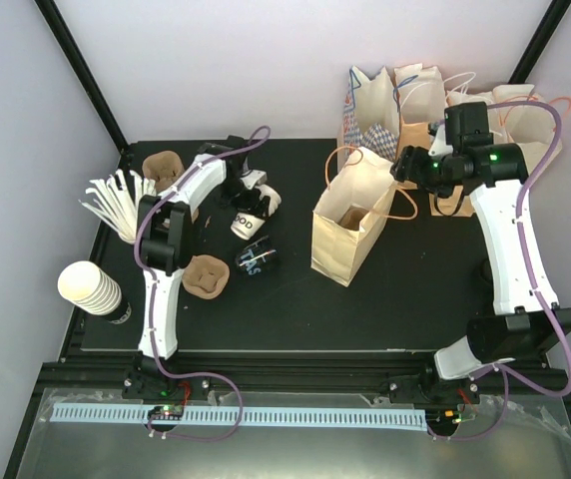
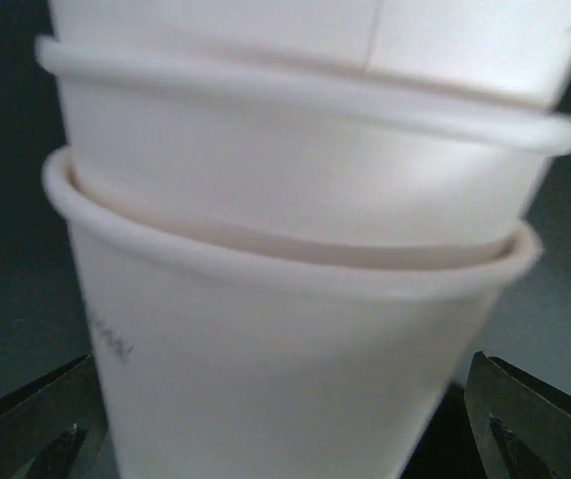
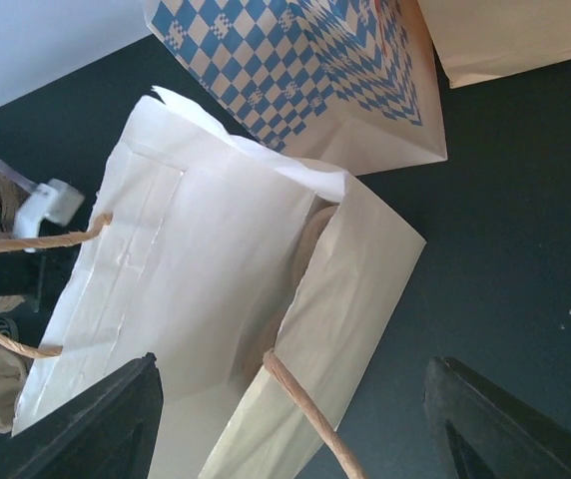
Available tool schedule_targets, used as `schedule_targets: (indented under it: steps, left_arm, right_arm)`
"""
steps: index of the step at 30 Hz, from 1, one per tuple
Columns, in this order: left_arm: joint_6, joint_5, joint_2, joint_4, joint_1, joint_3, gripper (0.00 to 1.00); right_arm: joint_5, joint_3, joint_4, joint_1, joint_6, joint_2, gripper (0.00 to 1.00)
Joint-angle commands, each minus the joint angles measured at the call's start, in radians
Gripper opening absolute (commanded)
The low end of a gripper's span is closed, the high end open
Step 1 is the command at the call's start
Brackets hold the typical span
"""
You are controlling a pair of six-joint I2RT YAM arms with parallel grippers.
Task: Pack the takeout coffee
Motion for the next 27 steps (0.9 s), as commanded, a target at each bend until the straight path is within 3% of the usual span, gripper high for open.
schedule_targets:
  steps: [1,6,13,17,21,27]
  left_arm:
    - [0.002,-0.034,0.025,-0.020,-0.006,-0.015,0.99]
    - [-0.019,-0.055,0.016,0.029,-0.008,-0.094,0.95]
    - [-0.029,-0.035,-0.031,0.087,-0.008,-0.195,0.73]
    - [-0.032,-0.033,-0.173,0.177,-0.009,-0.304,0.62]
    - [-0.052,-0.008,-0.351,0.265,-0.008,-0.423,0.62]
    - [-0.105,0.124,-0.723,0.492,-0.022,-0.682,0.64]
  right_arm:
    - [-0.033,0.043,-0.012,-0.002,-0.021,0.021,0.74]
    - [-0.052,0.044,-0.014,-0.003,-0.018,0.023,0.74]
    - [-0.069,0.075,-0.029,-0.003,-0.029,0.011,0.74]
    - [-0.109,0.141,-0.060,-0.002,-0.045,0.022,0.74]
    - [-0.242,0.200,-0.060,0.033,-0.077,0.028,0.73]
    - [-0.333,0.328,-0.051,0.248,-0.156,0.081,0.71]
